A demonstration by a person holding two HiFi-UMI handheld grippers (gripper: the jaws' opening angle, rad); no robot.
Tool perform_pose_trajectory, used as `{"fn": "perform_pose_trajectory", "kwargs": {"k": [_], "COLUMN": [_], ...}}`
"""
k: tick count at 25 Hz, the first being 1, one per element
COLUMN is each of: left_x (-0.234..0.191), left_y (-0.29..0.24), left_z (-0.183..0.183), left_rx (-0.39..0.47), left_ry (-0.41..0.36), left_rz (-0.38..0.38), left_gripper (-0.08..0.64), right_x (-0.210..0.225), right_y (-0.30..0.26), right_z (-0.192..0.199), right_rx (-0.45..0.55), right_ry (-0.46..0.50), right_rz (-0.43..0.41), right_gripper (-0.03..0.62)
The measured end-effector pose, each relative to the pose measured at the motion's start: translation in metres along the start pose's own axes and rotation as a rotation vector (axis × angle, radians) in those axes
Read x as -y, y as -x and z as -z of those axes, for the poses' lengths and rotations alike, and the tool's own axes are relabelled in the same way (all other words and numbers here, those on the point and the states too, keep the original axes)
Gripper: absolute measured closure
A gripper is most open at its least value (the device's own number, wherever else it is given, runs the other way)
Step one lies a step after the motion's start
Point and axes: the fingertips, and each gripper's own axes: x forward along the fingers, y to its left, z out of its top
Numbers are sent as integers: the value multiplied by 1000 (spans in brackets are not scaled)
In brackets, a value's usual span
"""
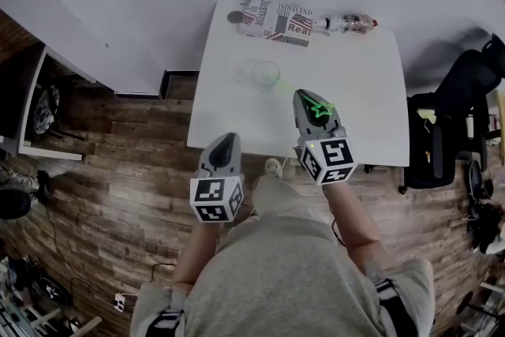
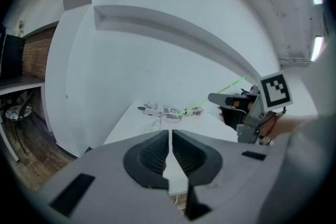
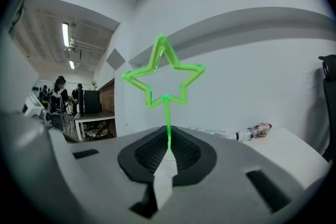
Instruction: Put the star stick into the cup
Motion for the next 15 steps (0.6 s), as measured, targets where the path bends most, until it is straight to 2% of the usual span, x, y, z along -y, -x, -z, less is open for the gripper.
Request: {"fn": "perform_pose_trajectory", "kwargs": {"k": [15], "left_x": [-12], "left_y": [-34], "left_z": [10], "left_rx": [-51], "left_ry": [14], "left_rz": [-6], "left_gripper": [539], "right_x": [6], "right_y": [-65], "right_z": [57], "right_rx": [-137], "right_ry": [46], "right_rz": [-44], "right_gripper": [577]}}
